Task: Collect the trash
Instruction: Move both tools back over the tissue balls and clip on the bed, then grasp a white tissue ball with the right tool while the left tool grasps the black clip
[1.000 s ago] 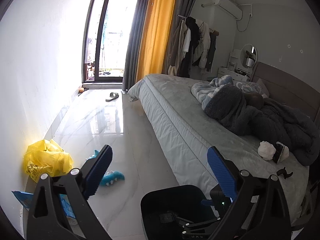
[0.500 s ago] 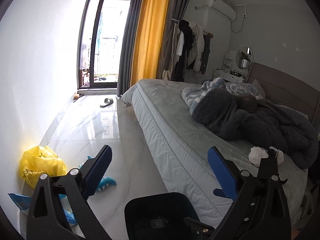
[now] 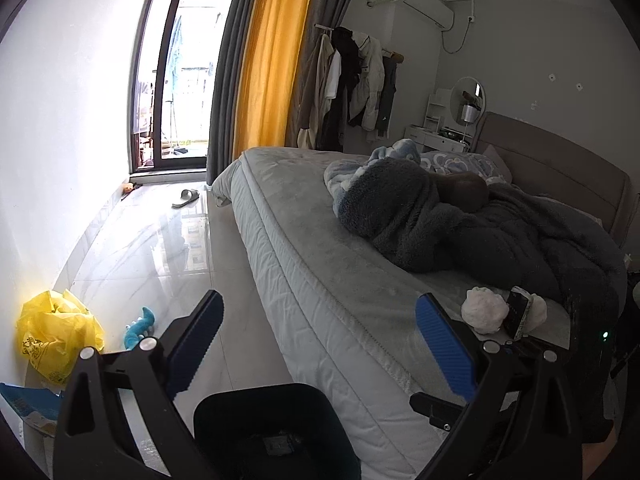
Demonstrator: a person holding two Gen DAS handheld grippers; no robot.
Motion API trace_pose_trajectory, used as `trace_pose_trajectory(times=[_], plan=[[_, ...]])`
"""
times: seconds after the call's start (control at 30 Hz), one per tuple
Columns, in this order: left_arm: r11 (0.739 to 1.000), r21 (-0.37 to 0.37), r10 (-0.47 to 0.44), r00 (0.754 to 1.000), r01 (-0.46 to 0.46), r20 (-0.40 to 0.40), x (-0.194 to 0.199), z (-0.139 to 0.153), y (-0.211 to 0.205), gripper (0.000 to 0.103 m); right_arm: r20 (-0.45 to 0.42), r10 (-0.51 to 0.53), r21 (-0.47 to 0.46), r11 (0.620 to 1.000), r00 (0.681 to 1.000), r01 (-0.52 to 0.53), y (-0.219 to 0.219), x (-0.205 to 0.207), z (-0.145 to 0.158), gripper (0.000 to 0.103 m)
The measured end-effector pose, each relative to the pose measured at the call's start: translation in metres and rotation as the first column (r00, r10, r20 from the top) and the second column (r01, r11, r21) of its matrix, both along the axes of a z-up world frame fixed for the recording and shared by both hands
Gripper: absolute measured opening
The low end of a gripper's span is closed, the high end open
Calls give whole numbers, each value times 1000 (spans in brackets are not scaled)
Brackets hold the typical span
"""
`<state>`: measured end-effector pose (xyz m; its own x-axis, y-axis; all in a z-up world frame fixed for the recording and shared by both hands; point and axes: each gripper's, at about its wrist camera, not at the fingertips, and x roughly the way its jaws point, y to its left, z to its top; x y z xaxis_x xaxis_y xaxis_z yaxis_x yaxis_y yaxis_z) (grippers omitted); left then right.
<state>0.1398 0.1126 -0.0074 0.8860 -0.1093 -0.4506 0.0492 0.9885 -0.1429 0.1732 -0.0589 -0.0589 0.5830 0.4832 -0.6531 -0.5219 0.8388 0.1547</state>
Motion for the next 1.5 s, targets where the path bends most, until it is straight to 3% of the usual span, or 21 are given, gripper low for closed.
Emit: trace_pose_trajectory(times=[0.43,0.7,1.03,1.5], plan=[[995,12,-94,994,94,-50,23,-17,-54,98,57,-93,-45,994,994,96,-75,24,17,95],[980,8,-199,976,201,-89,35,-28,-97,98,44,-163,-11,987,986,163,-142,40,21,95],[921,41,-377,914,387,-152,39,-52,-154,98,22,-210,8,978,977,210,-202,50,16,95],[838,15,-524,813,545,-254,51,-84,-205,98,-29,-187,32,982,982,187,-230,67,9,92]])
